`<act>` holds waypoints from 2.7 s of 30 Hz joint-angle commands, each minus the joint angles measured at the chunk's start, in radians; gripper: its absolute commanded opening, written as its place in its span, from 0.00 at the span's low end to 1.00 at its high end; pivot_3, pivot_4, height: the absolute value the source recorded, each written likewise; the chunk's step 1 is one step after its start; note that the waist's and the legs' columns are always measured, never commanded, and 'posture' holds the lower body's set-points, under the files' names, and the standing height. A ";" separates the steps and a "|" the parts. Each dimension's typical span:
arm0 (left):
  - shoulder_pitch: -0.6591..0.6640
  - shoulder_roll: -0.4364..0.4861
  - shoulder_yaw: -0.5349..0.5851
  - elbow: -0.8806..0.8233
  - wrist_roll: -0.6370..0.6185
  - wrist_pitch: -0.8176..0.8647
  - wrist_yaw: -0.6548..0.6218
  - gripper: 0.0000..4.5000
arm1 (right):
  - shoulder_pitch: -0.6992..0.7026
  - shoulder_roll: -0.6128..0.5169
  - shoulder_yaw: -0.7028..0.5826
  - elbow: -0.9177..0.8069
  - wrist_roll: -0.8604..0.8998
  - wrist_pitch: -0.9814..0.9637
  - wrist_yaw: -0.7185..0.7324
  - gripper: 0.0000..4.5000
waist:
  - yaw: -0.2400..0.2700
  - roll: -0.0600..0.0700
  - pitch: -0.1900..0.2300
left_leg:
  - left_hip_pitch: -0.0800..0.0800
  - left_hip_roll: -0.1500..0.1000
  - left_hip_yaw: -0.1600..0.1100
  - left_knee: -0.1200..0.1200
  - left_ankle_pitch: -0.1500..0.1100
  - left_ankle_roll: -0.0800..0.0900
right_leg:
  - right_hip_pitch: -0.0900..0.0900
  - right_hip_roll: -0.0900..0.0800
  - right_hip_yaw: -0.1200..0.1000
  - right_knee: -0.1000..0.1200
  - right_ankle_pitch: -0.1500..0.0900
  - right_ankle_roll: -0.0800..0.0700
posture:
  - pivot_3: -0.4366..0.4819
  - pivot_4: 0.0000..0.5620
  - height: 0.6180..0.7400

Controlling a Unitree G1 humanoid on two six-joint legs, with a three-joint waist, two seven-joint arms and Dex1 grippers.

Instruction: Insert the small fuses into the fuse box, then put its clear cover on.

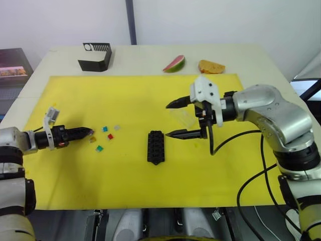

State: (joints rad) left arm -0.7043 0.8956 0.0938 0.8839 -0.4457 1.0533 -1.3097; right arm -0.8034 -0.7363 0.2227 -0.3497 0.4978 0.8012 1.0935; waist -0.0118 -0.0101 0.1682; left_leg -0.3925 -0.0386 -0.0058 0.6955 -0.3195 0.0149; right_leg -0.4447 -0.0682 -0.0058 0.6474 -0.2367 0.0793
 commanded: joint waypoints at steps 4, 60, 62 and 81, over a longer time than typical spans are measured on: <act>0.028 0.013 0.011 0.000 0.015 -0.011 0.005 0.01 | -0.008 -0.009 -0.033 -0.032 0.015 -0.006 0.002 1.00 | 0.000 0.000 0.000 | 0.000 0.000 0.000 0.000 0.000 0.000 | 0.000 0.000 0.000 0.000 0.000 0.000 | 0.48 0.27 1.00; -0.099 -0.259 0.271 -1.019 -0.740 0.451 0.402 0.00 | -0.120 0.378 -0.506 0.268 0.942 0.757 -0.702 0.74 | -0.003 -0.001 0.000 | 0.001 -0.001 0.000 -0.004 0.004 -0.007 | 0.000 -0.002 0.000 -0.001 0.000 0.000 | 0.48 0.27 1.00; -0.093 -0.256 0.270 -1.020 -0.751 0.446 0.412 0.00 | -0.119 0.378 -0.493 0.267 0.966 0.746 -0.721 0.74 | -0.003 -0.001 0.000 | 0.001 -0.001 0.000 -0.004 0.004 -0.007 | 0.000 -0.002 0.000 -0.001 0.000 0.000 | 0.48 0.27 1.00; -0.062 -0.219 0.231 -1.006 -0.777 0.401 0.431 0.00 | -0.117 0.317 -0.374 0.258 1.079 0.627 -0.779 0.46 | -0.003 -0.001 0.000 | 0.000 -0.001 0.000 -0.004 0.003 -0.005 | 0.000 -0.001 0.000 -0.002 0.000 0.000 | 0.48 0.27 1.00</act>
State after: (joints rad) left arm -0.7588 0.6596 0.3251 -0.1161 -1.2046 1.4733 -0.8704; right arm -0.9053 -0.4129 -0.1522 -0.0759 1.5461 1.4523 0.3138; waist -0.0150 -0.0108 0.1685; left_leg -0.3920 -0.0396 -0.0063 0.6918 -0.3165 0.0097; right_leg -0.4445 -0.0695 -0.0061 0.6453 -0.2367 0.0793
